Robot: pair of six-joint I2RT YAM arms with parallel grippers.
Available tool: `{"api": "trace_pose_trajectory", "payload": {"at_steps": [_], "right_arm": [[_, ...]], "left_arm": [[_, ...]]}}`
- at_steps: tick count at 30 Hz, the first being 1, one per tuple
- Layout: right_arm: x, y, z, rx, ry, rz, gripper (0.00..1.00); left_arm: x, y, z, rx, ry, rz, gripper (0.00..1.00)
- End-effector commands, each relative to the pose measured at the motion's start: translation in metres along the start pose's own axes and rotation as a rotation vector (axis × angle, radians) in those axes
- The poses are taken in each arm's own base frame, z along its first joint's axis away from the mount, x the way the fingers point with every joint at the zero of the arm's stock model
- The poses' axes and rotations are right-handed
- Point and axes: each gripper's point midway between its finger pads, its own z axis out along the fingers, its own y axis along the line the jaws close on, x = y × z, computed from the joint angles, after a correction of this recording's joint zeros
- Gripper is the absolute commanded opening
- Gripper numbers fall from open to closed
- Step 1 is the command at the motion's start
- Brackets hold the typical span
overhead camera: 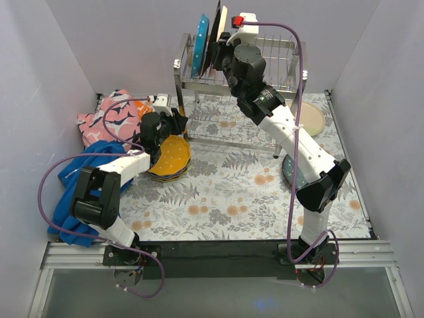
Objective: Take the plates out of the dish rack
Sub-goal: Unload the plate from the dish rack.
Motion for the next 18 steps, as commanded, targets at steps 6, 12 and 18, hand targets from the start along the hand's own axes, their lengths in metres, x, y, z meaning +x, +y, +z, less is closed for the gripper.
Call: {"api": "trace_pose_trajectory", "payload": {"at_steps": [6, 12, 18], "right_arm": [[-0.140, -0.030, -0.024, 0.059, -0.348, 0.086, 0.01], [-0.150, -0.050, -0.024, 0.087, -0.367, 0.091, 0.01], [-0.149, -0.060, -0.022, 0.078, -0.358, 0.099, 0.01]], "left_arm": [[-0.007, 0.007, 0.006, -0.042, -0.015, -0.020, 0.00], [-0.003, 0.007, 0.005, -0.046, -0.007, -0.015, 0.00], [-0.003, 0.008, 0.006, -0.049, -0.006, -0.016, 0.00]]}}
